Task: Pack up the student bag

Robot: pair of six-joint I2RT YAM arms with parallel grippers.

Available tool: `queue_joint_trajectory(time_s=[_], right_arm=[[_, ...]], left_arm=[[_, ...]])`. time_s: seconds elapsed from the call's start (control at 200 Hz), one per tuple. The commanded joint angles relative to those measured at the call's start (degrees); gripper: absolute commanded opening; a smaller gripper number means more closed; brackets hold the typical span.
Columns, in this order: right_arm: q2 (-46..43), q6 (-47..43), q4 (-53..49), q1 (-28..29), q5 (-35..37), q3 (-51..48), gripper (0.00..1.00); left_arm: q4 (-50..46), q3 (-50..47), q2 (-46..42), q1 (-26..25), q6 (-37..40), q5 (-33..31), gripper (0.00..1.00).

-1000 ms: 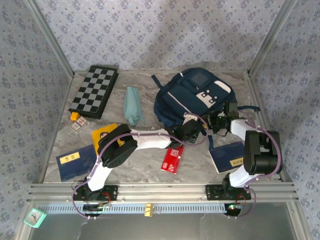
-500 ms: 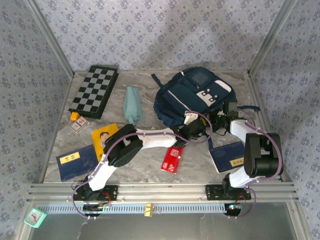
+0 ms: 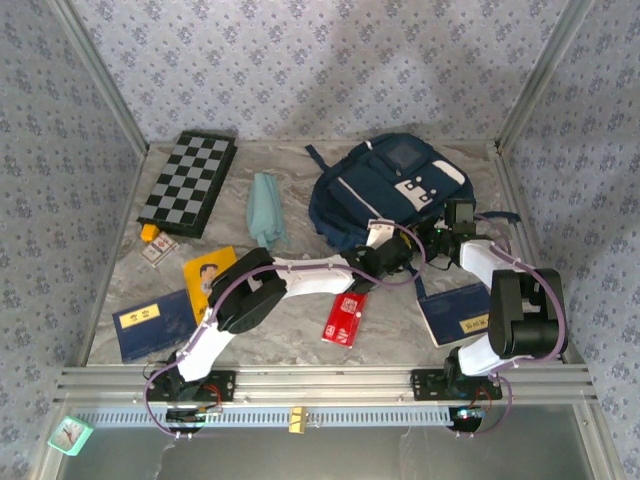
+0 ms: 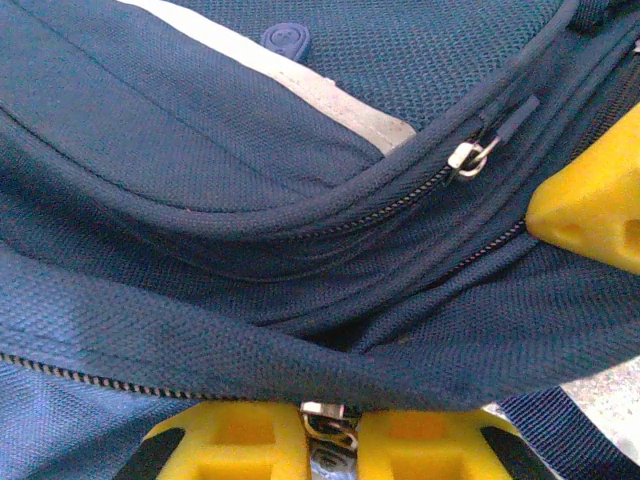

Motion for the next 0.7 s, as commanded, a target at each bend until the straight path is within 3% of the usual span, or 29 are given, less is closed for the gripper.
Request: queue_joint_trajectory(time_s=[0.0,0.415,0.695], right_arm=[[-2.34,-2.35,-4.03,0.79,-3.27,2.01,0.03],[-2.96,-8.09,-9.76,-3.69,-4.94,5.27,0.03],[-3.04,-11.75,-13.63,-4.34,-6.92,7.82,0.03]], left_arm=[[3.87,-1.93,-4.42,1.4,1.37,-0.52,0.0],[0.97,-14.95,-15.05,2.49,1.34,3.24,0.0],[1.0,-20.18,-17.23,3.44,6.53,7.16,0.0]])
